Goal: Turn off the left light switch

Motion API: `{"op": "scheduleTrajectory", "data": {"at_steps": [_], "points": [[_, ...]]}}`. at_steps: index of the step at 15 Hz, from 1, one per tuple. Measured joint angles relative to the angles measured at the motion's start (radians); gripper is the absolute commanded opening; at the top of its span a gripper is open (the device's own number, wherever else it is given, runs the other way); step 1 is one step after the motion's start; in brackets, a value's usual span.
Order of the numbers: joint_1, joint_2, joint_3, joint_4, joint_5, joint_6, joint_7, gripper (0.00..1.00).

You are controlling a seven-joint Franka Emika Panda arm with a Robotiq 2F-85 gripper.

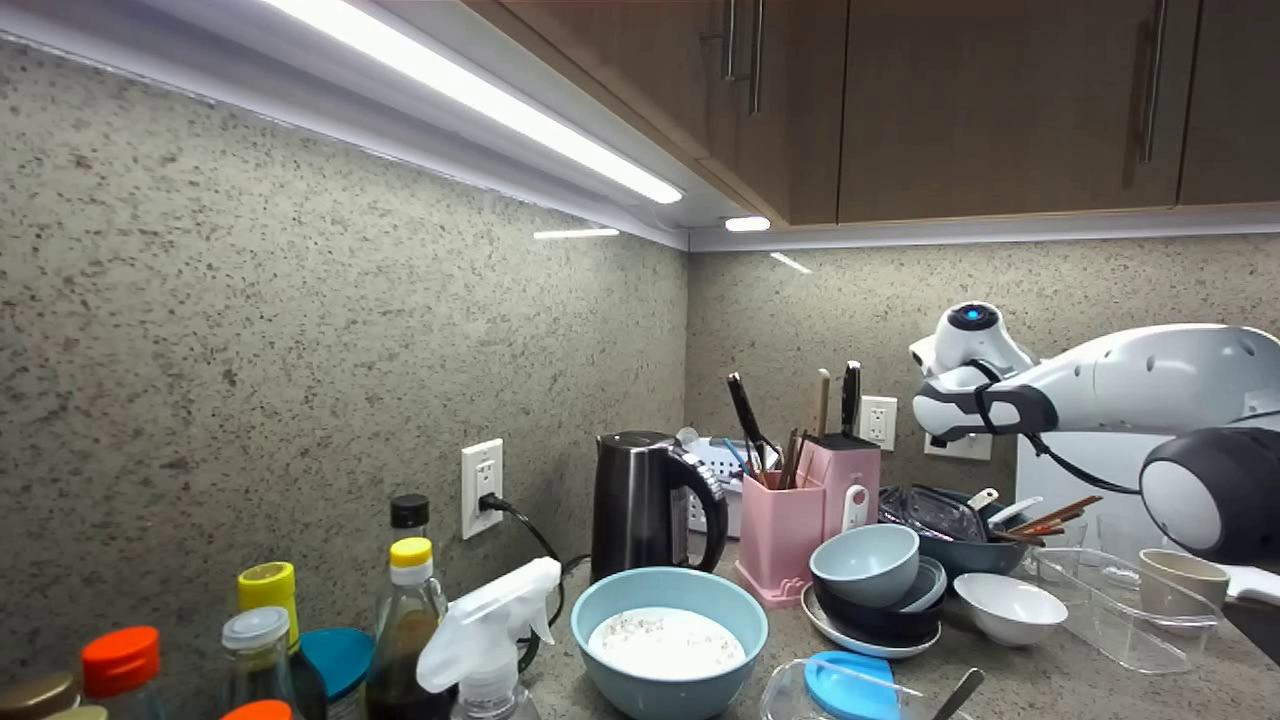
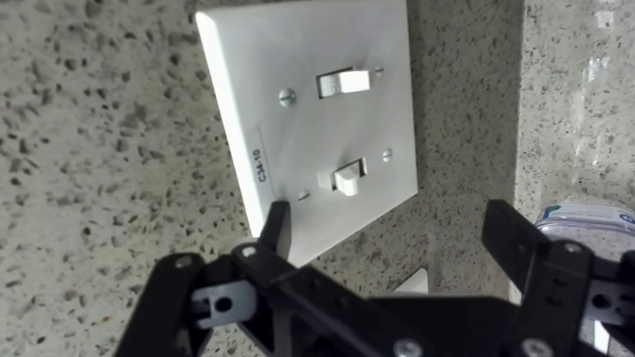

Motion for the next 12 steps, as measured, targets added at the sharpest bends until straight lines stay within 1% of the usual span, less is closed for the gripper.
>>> {"op": "scheduleTrajectory", "data": {"at_steps": [3, 7, 12], "points": [[0.001, 0.013, -0.028, 0.0, -0.006, 0.035, 0.003, 1.0], [0.003, 0.019, -0.041, 0.0, -0.009, 0.028, 0.003, 1.0], [0.008, 0.023, -0.059, -0.002, -0.024, -0.089, 0.003, 1.0]]}}
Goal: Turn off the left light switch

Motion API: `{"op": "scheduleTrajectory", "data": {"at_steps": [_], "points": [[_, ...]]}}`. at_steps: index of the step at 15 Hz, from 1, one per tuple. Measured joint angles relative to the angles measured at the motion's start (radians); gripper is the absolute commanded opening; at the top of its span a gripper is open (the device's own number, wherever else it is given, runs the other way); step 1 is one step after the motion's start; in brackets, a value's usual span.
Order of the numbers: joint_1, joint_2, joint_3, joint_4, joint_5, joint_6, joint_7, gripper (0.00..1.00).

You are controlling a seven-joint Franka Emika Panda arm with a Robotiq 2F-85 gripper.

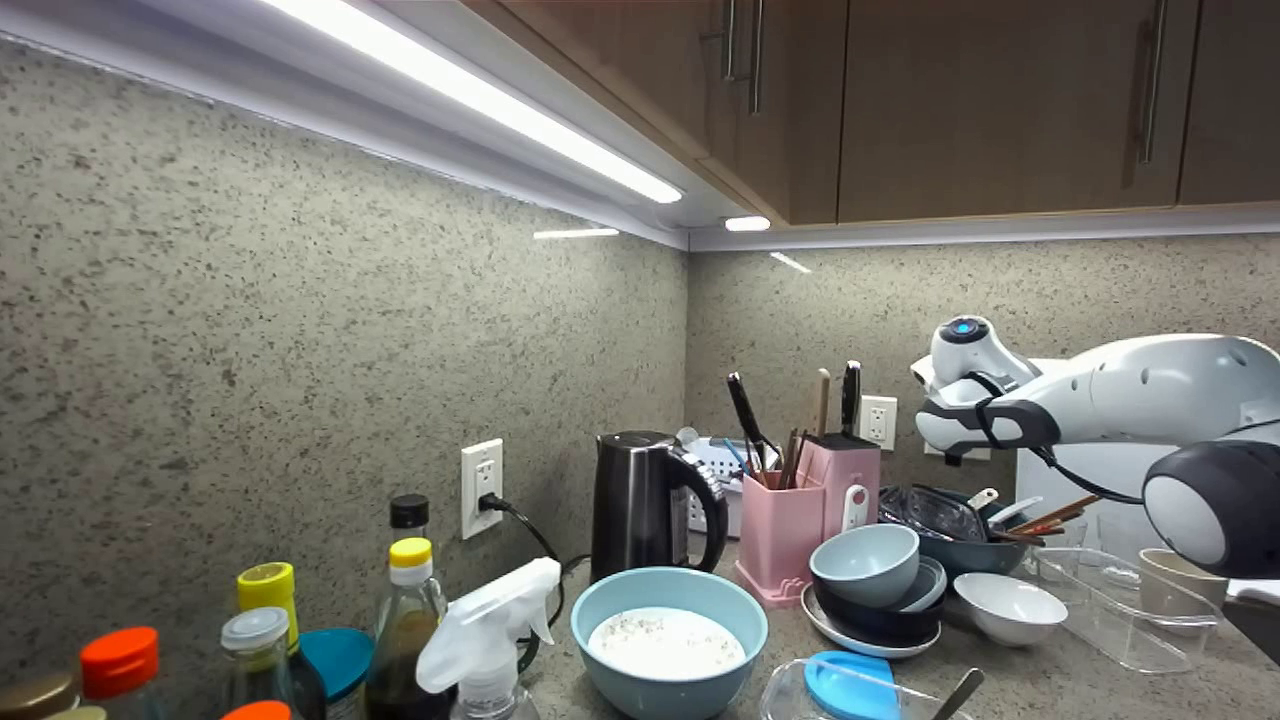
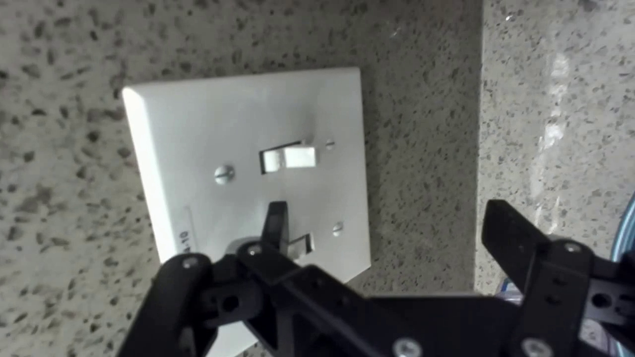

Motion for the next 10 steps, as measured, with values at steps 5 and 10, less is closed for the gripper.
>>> {"op": "scheduleTrajectory", "data": {"at_steps": [5, 10], "points": [[-0.001, 0.014, 0.0, 0.0, -0.001, -0.059, 0.0, 1.0], [0.0, -0.007, 0.009, 0.016, -0.001, -0.051, 0.002, 1.0]]}}
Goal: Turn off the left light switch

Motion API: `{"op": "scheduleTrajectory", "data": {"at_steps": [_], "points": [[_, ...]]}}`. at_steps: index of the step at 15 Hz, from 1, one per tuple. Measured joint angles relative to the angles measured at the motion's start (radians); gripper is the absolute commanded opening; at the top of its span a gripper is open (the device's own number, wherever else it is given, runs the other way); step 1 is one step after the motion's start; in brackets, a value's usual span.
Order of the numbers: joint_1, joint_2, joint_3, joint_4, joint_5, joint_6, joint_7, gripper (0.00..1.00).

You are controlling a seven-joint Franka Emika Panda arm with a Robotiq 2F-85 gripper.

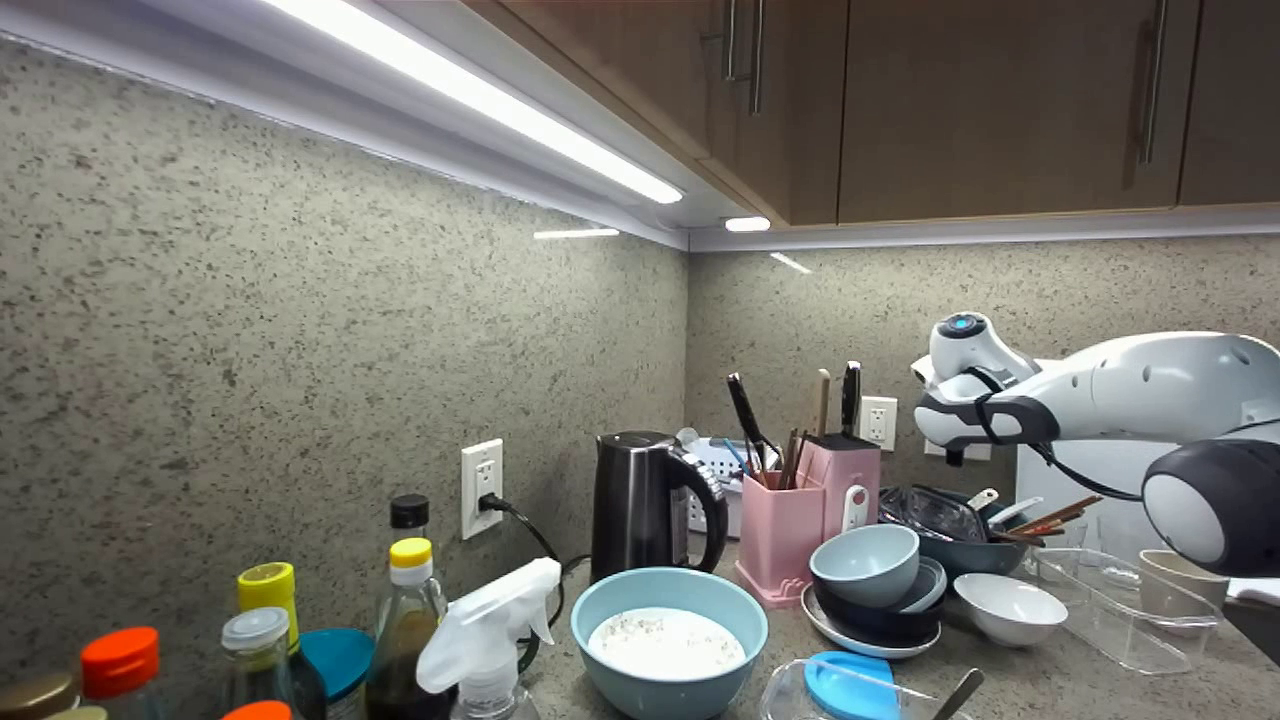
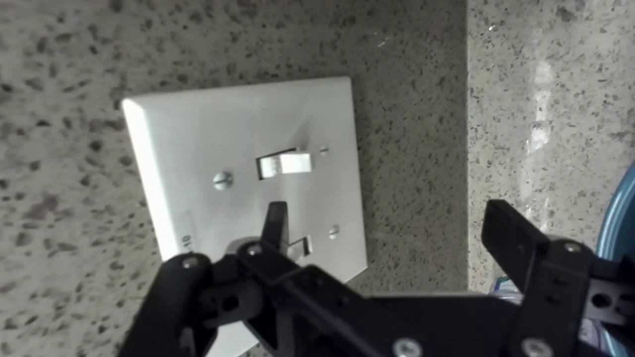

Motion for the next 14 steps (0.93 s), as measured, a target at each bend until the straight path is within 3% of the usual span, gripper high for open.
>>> {"op": "scheduleTrajectory", "data": {"at_steps": [14], "points": [[-0.001, -0.032, 0.053, -0.01, 0.007, 0.009, 0.015, 1.0]]}}
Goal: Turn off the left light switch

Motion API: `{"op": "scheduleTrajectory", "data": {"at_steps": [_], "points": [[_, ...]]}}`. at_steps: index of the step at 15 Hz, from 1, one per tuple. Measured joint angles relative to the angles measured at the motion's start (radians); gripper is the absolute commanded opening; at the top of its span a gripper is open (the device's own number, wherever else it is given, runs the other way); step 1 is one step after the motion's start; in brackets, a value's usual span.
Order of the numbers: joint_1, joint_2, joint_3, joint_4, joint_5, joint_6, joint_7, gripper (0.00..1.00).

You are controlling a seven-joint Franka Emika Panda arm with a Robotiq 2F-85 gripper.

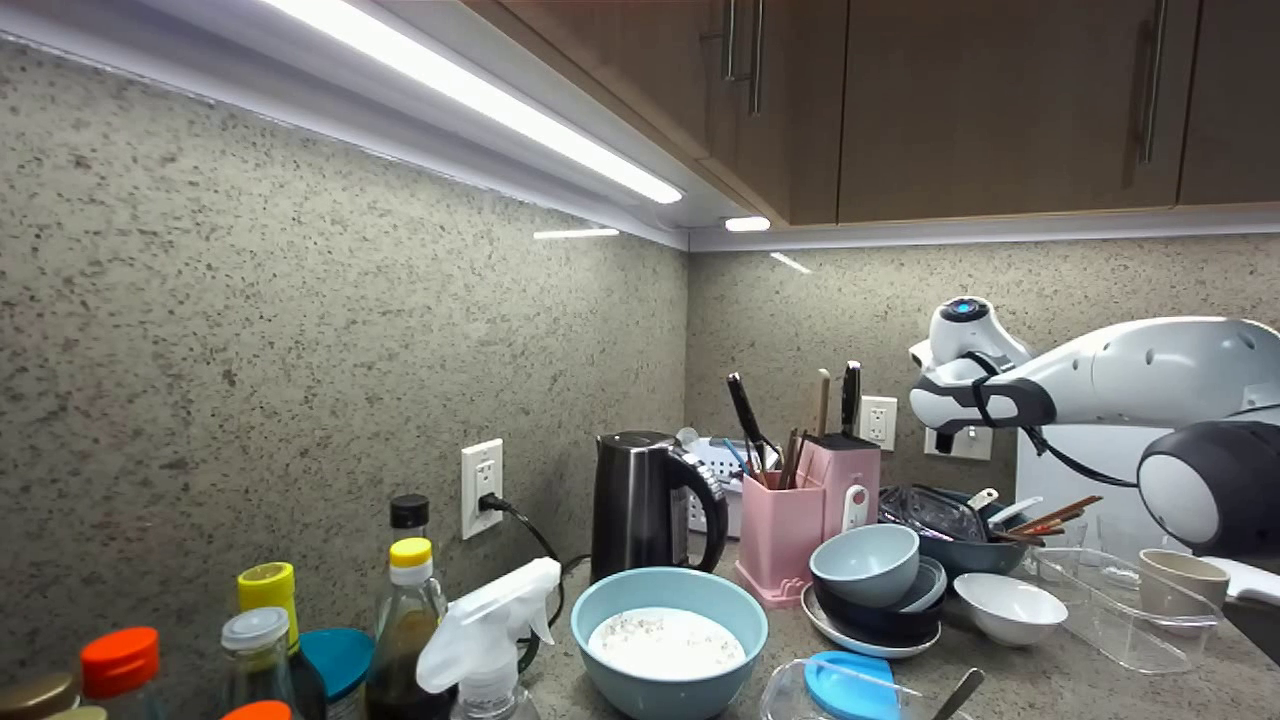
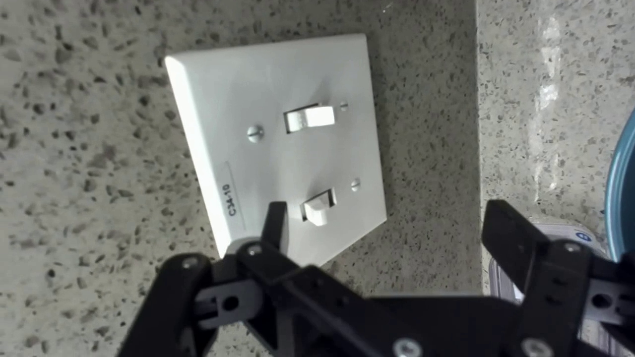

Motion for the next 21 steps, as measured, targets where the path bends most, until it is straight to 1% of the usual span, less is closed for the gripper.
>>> {"op": "scheduleTrajectory", "data": {"at_steps": [5, 12, 14, 18, 21], "points": [[0.001, 0.001, 0.0, -0.002, 0.0, 0.0, 0.0, 1.0], [-0.002, 0.002, 0.025, -0.003, 0.0, 0.006, 0.0, 1.0], [-0.004, 0.002, 0.025, -0.003, 0.0, 0.032, 0.0, 1.0], [-0.014, 0.003, 0.026, -0.003, 0.0, 0.141, -0.016, 1.0], [-0.015, 0.004, 0.026, -0.003, 0.0, 0.164, -0.019, 1.0]]}}
